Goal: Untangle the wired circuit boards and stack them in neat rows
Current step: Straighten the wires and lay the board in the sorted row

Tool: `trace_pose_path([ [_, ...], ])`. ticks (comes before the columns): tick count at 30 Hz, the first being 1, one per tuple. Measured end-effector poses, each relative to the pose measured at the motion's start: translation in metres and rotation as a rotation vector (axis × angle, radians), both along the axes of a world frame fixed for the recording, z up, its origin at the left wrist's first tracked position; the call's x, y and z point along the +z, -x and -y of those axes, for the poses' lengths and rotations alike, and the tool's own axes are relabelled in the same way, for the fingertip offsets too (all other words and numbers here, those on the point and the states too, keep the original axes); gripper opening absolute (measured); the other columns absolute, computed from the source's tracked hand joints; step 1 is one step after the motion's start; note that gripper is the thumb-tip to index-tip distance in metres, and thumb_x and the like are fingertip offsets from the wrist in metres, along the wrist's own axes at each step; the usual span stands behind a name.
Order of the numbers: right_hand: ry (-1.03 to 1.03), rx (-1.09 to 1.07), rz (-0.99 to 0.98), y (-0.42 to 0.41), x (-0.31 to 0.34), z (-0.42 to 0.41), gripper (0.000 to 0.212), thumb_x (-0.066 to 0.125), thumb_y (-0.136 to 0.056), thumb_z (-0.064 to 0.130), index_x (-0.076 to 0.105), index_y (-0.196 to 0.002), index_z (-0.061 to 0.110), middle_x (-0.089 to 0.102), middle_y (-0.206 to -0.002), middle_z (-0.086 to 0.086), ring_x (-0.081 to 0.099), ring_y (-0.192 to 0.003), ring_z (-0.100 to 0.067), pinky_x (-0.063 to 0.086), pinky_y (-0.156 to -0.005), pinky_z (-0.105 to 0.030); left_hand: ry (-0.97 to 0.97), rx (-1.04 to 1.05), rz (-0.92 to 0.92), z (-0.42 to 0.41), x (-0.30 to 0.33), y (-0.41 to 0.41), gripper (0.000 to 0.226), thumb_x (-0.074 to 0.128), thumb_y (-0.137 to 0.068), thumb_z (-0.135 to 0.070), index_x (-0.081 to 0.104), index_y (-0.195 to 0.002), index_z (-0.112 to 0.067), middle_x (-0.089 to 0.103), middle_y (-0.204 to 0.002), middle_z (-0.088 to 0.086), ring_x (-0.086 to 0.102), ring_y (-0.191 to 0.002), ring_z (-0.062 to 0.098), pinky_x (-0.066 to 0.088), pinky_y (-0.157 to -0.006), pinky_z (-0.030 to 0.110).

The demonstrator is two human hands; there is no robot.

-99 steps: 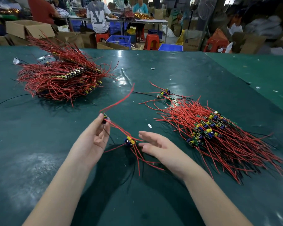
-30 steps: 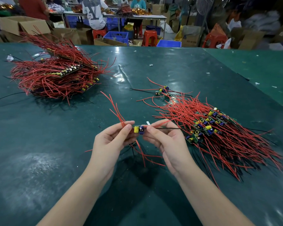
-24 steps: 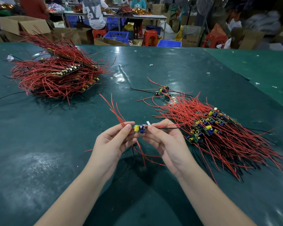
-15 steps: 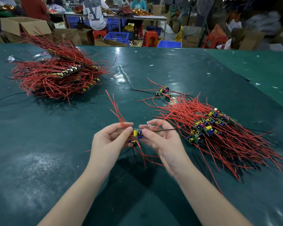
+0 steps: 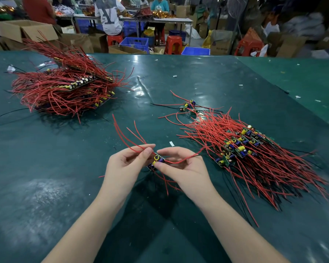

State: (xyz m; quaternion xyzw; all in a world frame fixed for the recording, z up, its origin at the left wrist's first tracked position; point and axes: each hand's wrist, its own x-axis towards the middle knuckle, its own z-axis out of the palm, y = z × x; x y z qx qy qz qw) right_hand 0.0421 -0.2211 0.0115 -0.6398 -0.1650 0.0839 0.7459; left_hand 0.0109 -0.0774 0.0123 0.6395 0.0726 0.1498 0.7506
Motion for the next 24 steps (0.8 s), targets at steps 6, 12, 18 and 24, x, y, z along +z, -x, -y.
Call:
trace_pose_path([
  [6, -0.026, -0.028, -0.050, -0.0035, 0.0022, 0.0031, 0.019, 0.070, -0.082, -0.003, 0.074, -0.086, 0.016, 0.075, -0.081, -0.003, 0.071, -0.075, -0.014, 0.055, -0.069, -0.020, 0.156, -0.035, -0.096, -0.0044, 0.0000, 0.0002, 0.017, 0.070, -0.075, -0.016, 0.076, -0.089, -0.009, 0.075, -0.085, 0.011, 0.071, -0.078, 0.015, 0.055, -0.068, 0.019],
  [12, -0.289, 0.078, -0.345, -0.0061, 0.0078, 0.0038, 0.010, 0.072, -0.073, 0.015, 0.078, -0.079, 0.011, 0.074, -0.083, -0.010, 0.071, -0.071, -0.018, 0.057, -0.066, -0.024, 0.372, -0.145, -0.195, -0.0047, 0.0053, -0.0002, 0.015, 0.069, -0.069, -0.018, 0.079, -0.081, -0.016, 0.074, -0.081, 0.005, 0.069, -0.069, 0.007, 0.051, -0.055, 0.012],
  [18, -0.311, 0.106, -0.494, -0.0070, 0.0094, 0.0060, 0.013, 0.072, -0.069, 0.020, 0.079, -0.076, 0.011, 0.074, -0.084, -0.012, 0.071, -0.067, -0.014, 0.055, -0.059, -0.019, 0.174, -0.133, -0.075, -0.0040, 0.0066, 0.0026, 0.022, 0.075, -0.063, -0.028, 0.078, -0.082, -0.017, 0.075, -0.086, 0.007, 0.070, -0.080, 0.011, 0.054, -0.070, 0.016],
  [24, -0.291, 0.096, -0.522, -0.0079, 0.0090, 0.0076, 0.010, 0.072, -0.073, 0.018, 0.079, -0.074, 0.012, 0.074, -0.082, -0.012, 0.070, -0.066, -0.014, 0.054, -0.058, -0.018, -0.060, -0.087, 0.014, -0.0015, 0.0060, 0.0038, 0.020, 0.076, -0.066, -0.020, 0.075, -0.086, -0.014, 0.075, -0.086, 0.007, 0.070, -0.079, 0.012, 0.053, -0.074, 0.018],
])
